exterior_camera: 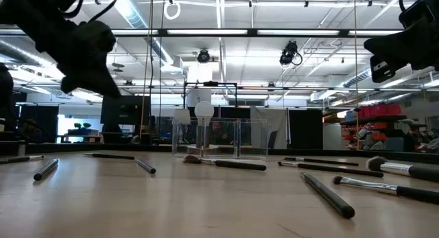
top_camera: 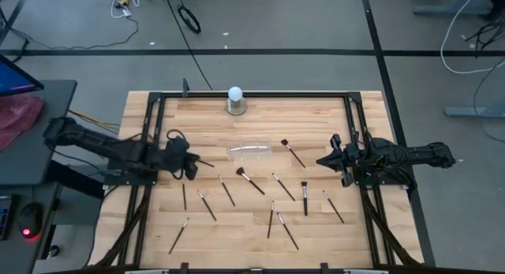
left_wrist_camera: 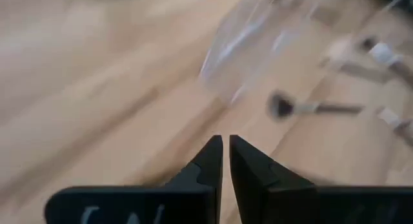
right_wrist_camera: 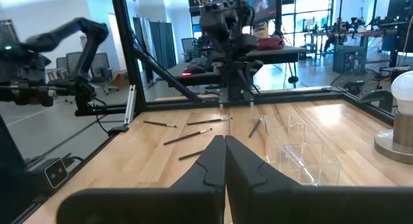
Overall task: Put items in baskets/containers
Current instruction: Put the bottom liner brush into the transparent organizer
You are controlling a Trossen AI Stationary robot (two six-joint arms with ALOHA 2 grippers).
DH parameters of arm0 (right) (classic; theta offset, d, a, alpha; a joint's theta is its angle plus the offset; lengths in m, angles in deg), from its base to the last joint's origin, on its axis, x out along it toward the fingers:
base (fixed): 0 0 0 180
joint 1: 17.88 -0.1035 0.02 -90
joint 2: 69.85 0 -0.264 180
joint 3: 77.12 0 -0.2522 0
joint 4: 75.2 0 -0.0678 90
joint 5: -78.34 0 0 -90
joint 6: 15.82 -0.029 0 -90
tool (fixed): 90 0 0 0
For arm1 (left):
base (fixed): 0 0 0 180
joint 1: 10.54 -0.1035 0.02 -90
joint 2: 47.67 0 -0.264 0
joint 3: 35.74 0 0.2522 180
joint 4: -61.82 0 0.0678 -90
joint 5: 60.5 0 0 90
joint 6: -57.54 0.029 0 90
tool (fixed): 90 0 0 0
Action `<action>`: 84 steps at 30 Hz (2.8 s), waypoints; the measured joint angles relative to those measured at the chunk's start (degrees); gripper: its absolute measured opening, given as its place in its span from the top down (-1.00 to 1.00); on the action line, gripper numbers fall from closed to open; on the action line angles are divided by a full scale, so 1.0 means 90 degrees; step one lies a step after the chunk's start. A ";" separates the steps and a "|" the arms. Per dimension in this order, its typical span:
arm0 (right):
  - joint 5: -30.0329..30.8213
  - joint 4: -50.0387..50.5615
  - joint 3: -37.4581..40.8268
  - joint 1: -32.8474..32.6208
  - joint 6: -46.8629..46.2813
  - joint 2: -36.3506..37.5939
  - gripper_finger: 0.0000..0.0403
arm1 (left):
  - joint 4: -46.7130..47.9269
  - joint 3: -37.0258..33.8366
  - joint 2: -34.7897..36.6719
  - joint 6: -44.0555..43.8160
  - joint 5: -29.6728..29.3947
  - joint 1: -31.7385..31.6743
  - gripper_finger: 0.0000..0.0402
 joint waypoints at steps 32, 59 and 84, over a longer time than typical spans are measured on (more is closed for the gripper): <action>0.0000 0.0000 -0.0001 0.0000 0.0000 0.0000 0.98 | 0.3579 0.2295 -0.4235 -0.6027 0.1024 0.2805 0.87; 0.0001 0.0000 0.0000 0.0000 -0.0001 0.0000 0.98 | 0.3058 0.2326 -0.6465 -0.8460 0.0244 0.3824 0.11; 0.0001 0.0000 0.0000 0.0000 -0.0001 -0.0001 0.98 | 0.2906 0.2273 -0.6854 -0.8217 -0.0411 0.4526 0.95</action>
